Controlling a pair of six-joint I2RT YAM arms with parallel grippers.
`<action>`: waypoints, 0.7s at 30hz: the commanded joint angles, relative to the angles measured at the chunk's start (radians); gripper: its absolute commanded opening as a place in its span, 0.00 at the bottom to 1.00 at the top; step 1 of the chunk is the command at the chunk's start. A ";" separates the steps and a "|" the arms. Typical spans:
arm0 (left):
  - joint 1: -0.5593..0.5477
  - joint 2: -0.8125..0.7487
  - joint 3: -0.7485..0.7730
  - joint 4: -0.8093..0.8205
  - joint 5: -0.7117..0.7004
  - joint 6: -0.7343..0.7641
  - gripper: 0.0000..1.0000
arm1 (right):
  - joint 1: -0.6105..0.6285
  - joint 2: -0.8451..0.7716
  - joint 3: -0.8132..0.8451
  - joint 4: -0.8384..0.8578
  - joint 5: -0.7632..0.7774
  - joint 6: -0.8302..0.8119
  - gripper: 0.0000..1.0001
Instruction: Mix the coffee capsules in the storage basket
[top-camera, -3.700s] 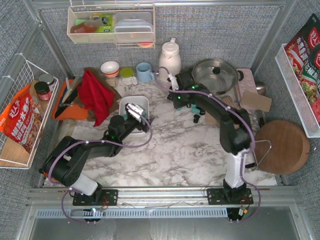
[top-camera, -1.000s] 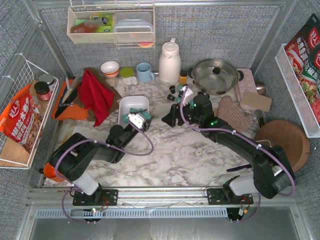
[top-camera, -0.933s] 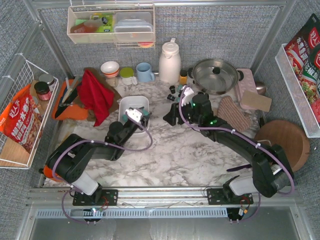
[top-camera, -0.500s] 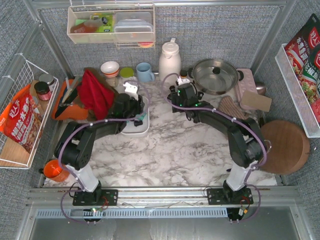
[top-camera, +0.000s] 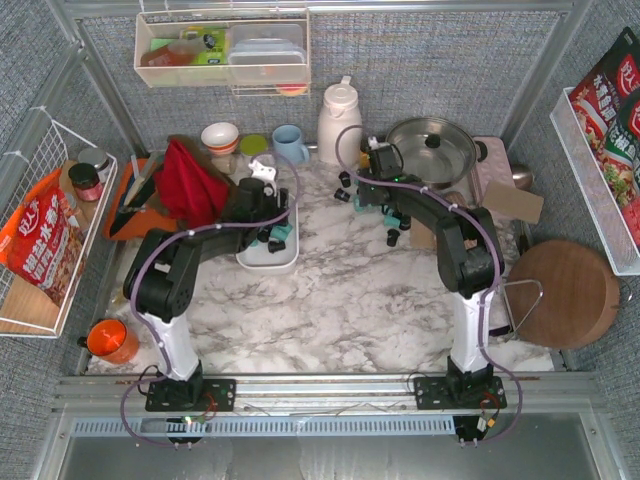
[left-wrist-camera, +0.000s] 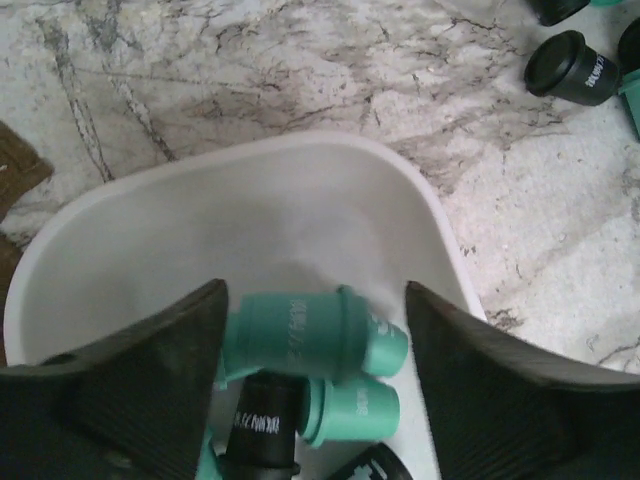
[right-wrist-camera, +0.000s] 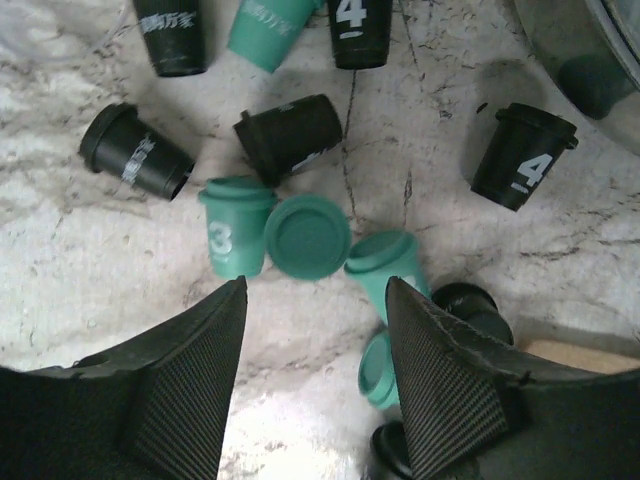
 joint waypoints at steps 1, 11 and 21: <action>0.001 -0.057 -0.079 0.149 -0.035 0.014 0.86 | -0.049 0.044 0.045 -0.022 -0.126 0.085 0.60; -0.003 -0.227 -0.286 0.444 0.072 0.054 0.99 | -0.087 0.128 0.124 -0.028 -0.211 0.101 0.53; -0.008 -0.297 -0.343 0.455 0.090 0.058 0.99 | -0.086 0.178 0.157 -0.057 -0.211 0.097 0.52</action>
